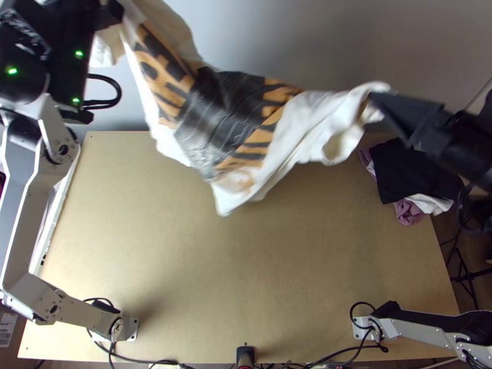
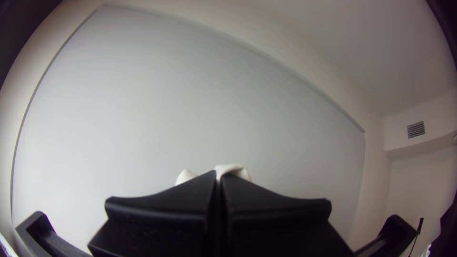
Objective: Fold the t-shirt
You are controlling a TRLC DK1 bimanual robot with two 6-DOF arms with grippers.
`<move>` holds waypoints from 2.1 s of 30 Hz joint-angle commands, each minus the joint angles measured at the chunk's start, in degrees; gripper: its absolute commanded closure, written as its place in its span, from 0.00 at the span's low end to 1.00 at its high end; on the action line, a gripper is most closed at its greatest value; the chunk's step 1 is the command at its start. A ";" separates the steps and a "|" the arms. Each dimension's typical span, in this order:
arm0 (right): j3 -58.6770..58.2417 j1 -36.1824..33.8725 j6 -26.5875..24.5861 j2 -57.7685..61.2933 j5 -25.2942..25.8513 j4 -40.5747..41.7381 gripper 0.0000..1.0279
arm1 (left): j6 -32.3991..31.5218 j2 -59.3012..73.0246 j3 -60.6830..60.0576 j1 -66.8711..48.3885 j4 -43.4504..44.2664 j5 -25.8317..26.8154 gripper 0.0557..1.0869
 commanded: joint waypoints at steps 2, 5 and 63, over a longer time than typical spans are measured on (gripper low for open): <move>-0.26 7.90 2.31 -1.19 -5.48 -3.82 0.97 | 0.47 0.31 0.13 -2.47 0.91 -0.15 0.97; -0.26 10.63 4.68 -1.27 -11.37 -5.76 0.97 | 0.91 3.21 0.13 -5.45 2.93 -0.15 0.97; -53.61 -31.82 -3.93 -30.45 -8.11 31.77 0.97 | 9.26 0.05 -41.36 -12.75 11.63 -3.76 0.04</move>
